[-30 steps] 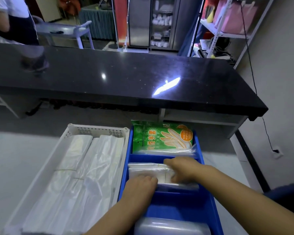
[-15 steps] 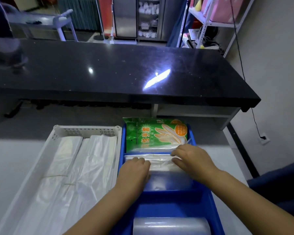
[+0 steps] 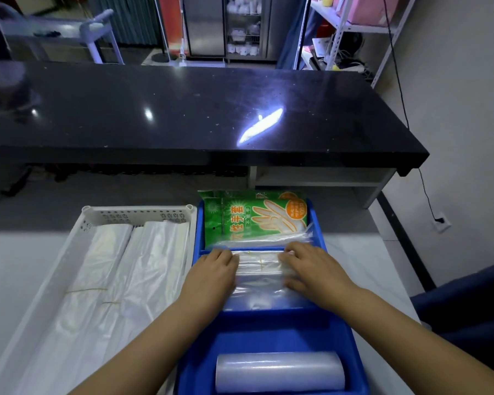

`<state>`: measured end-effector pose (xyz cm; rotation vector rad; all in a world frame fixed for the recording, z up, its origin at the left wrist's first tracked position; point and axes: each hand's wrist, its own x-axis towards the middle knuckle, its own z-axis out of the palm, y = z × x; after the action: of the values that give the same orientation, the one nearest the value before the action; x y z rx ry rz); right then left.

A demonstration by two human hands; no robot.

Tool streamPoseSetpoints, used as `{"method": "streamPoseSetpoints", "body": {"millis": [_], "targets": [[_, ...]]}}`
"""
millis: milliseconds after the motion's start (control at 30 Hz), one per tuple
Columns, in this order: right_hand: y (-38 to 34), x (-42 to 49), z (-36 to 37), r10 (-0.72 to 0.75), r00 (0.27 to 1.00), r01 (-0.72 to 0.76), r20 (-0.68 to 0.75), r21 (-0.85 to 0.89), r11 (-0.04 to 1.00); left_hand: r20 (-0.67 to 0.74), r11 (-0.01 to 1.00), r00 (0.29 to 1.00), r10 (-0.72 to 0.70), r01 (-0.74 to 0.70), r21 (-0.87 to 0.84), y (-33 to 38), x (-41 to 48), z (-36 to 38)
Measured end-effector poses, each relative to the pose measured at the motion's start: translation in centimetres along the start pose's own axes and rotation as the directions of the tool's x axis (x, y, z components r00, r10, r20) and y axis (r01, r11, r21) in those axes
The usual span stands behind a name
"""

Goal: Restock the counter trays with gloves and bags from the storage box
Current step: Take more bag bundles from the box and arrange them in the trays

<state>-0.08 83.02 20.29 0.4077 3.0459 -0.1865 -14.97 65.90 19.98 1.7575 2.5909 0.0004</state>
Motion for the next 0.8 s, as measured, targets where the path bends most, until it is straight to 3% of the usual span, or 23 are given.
{"method": "streamPoseSetpoints", "body": {"millis": [300, 433, 600, 800], "targets": [[0.2, -0.1, -0.8, -0.028, 0.999, 0.029, 0.04, -0.012, 1.0, -0.053, 0.985, 0.999, 0.009, 0.0, 0.175, -0.1, -0.9, -1.8], [0.1, 0.8, -1.5, -0.105, 0.994, 0.105, 0.01, -0.03, 0.994, -0.163, 0.978, 0.978, -0.133, 0.156, 0.141, -0.4, -2.8, -2.8], [-2.5, 2.8, -1.7, -0.269, 0.963, 0.269, -0.036, 0.003, 0.963, -0.38, 0.94, 0.863, -0.333, 0.336, -0.061, -0.6, -8.3, -3.2], [-9.8, 3.5, -2.0, -0.473, 0.876, 0.48, -0.097, 0.073, 0.874, -0.438, 0.836, 0.733, -0.521, 0.541, -0.089, -1.7, -16.6, -3.9]]}}
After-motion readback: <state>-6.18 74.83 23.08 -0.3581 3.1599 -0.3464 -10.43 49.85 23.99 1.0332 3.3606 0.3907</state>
